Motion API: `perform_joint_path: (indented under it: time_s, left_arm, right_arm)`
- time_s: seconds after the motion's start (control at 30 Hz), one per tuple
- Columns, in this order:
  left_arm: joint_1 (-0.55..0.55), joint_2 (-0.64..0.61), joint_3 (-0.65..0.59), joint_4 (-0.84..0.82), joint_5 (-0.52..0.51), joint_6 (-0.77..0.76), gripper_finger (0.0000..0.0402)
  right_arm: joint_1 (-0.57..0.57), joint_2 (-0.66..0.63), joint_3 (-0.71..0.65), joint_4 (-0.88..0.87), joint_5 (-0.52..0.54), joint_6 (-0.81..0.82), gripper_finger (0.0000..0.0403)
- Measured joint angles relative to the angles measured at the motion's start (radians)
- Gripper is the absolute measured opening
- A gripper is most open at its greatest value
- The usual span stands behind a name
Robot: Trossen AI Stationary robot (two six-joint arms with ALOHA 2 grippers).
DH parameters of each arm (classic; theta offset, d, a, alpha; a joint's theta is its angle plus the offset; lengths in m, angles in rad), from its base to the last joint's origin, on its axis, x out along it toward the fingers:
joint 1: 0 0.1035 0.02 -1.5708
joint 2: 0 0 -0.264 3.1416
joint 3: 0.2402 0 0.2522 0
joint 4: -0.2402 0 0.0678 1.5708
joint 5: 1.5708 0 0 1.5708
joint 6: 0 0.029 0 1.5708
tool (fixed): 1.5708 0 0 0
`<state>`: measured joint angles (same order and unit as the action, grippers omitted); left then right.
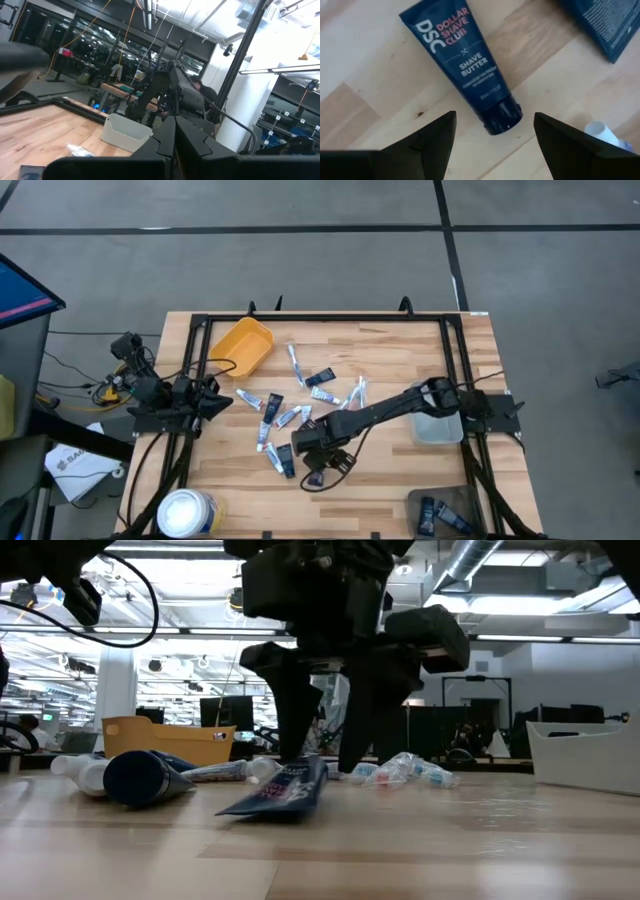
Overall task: Pick & Place Travel size toiletries
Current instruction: Put the blue shave cream into the black bin
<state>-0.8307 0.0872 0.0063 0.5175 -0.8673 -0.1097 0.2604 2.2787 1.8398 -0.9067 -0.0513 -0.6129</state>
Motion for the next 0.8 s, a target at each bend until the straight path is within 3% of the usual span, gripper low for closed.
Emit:
perform_joint_path:
  time_s: [0.8]
  left_arm:
    - [0.0,0.0,0.0,0.0,0.0,-0.001,0.0002]
  right_arm:
    - [0.013,0.054,-0.001,0.051,-0.002,-0.062,0.026]
